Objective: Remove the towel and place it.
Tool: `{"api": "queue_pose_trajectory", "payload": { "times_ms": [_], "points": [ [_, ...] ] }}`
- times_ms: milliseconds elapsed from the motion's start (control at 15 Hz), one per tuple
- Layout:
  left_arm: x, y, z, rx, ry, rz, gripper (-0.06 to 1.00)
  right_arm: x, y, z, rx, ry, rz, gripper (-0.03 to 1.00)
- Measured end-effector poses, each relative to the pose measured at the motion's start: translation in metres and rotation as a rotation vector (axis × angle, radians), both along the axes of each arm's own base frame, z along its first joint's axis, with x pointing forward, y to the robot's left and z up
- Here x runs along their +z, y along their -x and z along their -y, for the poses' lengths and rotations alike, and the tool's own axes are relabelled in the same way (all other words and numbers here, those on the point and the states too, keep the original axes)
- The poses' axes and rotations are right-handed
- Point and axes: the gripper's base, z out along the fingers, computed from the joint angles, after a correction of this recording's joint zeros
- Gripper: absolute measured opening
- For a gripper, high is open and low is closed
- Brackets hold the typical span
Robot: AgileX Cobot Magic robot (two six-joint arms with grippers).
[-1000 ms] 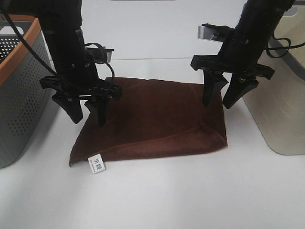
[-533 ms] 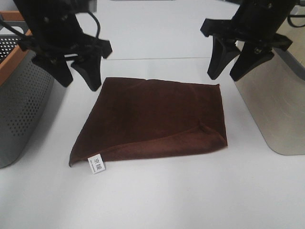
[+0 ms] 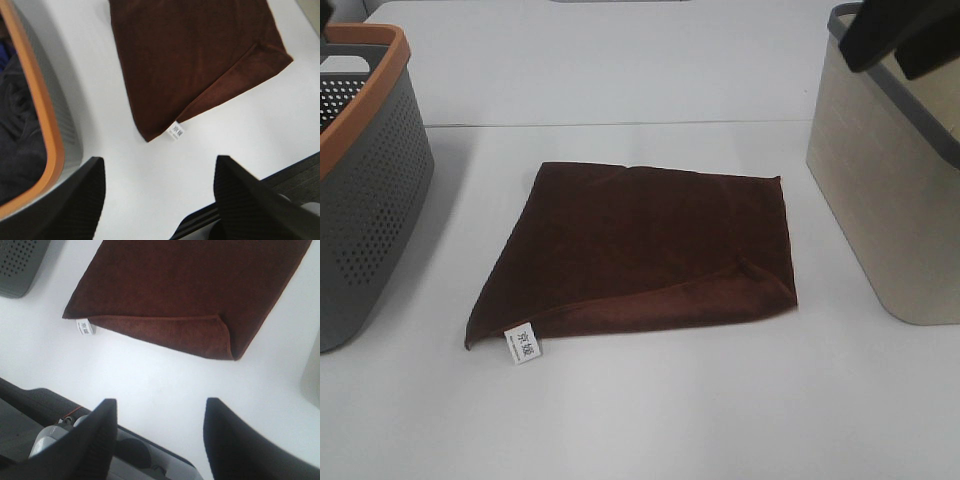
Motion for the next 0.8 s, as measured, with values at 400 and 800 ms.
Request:
{"api": "queue_pose_trajectory", "payload": {
  "times_ms": [400, 800],
  "points": [
    [-0.086, 0.11, -0.06, 0.064, -0.024, 0.001, 0.6, -0.053, 0.11, 0.036, -0.004, 0.041, -0.033, 0.51],
    [-0.133, 0.162, -0.087, 0.05, 0.051, 0.184, 0.6, -0.102, 0.194, 0.074, -0.051, 0.095, 0.251, 0.51]
  ]
}}
